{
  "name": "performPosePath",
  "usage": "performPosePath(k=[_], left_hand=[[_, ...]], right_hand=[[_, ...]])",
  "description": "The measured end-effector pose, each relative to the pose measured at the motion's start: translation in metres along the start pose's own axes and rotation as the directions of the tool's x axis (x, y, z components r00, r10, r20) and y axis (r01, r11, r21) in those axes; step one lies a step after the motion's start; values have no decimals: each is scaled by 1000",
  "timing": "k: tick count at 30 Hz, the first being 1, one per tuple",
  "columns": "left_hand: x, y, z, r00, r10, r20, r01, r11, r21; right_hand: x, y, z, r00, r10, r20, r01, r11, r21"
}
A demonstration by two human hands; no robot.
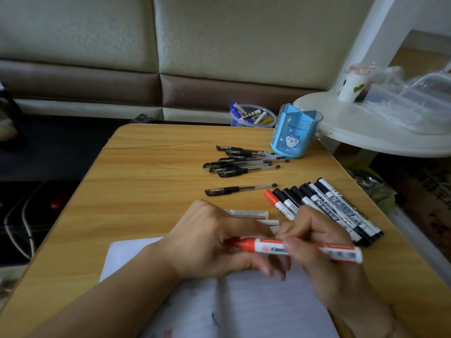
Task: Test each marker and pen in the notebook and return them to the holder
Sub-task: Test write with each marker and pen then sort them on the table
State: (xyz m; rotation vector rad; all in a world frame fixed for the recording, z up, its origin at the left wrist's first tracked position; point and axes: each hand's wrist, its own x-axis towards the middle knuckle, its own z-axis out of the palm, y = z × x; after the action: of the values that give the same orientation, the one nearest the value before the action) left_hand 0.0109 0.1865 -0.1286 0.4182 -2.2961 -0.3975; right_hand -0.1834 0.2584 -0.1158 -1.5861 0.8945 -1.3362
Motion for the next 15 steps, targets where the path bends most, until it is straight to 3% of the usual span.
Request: performPosePath(k=[3, 6, 9, 15], left_hand=[[-4, -7, -3, 958, -213, -193, 163, 956, -245], [-7, -18, -2, 816, -427, -391, 278, 881, -382], [-5, -23, 1, 735, -533, -419, 374, 835, -405], [-3, -20, 2, 730, -548, -408, 383, 823, -420]], right_hand=[[4, -4, -1, 989, 27, -147, -13, 995, 94], [8, -5, 3, 983, 111, -143, -115, 993, -19], [5, 5, 13, 981, 173, -85, -184, 970, -158], [2, 20, 27, 989, 115, -90, -136, 951, -277]])
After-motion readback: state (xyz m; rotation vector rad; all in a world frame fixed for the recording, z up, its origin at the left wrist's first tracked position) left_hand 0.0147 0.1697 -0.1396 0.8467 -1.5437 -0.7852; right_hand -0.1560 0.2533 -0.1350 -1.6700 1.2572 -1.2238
